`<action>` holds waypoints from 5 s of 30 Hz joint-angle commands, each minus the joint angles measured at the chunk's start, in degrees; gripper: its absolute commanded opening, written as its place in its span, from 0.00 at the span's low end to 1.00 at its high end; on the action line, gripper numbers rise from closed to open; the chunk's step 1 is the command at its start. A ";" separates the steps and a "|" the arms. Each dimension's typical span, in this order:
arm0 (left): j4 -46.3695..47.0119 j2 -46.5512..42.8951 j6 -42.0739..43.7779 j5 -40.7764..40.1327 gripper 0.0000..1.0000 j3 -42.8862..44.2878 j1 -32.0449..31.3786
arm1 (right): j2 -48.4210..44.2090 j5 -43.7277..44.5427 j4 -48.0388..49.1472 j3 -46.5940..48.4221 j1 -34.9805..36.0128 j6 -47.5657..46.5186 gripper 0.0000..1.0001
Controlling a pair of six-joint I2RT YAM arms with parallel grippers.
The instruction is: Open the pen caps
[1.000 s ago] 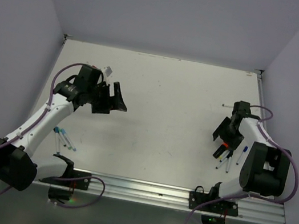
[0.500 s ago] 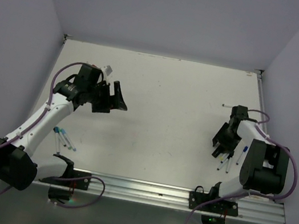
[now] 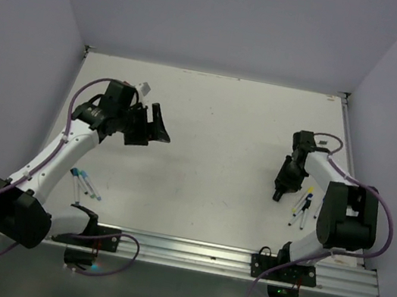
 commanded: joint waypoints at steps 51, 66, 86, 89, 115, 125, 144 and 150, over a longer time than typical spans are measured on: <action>22.83 26.26 -10.77 15.80 0.46 9.71 -8.49 | 8.84 -35.97 1.10 31.77 34.39 3.78 0.00; 23.88 27.14 -11.12 16.51 0.34 9.00 -9.81 | 9.63 -36.68 1.81 33.79 34.39 4.66 0.00; 25.90 26.00 -14.54 17.82 0.00 7.34 -9.20 | 8.31 -37.38 3.56 28.52 35.10 5.36 0.15; 30.11 24.77 -17.62 20.54 0.00 4.44 -7.97 | 8.14 -37.30 4.09 27.82 35.27 5.72 0.00; 39.92 19.77 -13.76 10.72 0.00 3.90 -1.20 | 6.82 -36.73 -4.59 22.62 38.61 2.92 0.00; 29.86 20.29 -20.51 1.11 0.00 4.87 -0.59 | 4.97 -24.87 -10.06 21.84 40.64 -1.31 0.00; 12.01 30.13 -1.46 3.66 0.00 7.07 -4.01 | 22.01 -12.61 -4.70 35.98 31.59 0.01 0.00; 20.78 32.15 0.75 12.10 0.00 4.00 -5.77 | 25.62 -11.10 -2.24 38.97 30.09 -0.44 0.00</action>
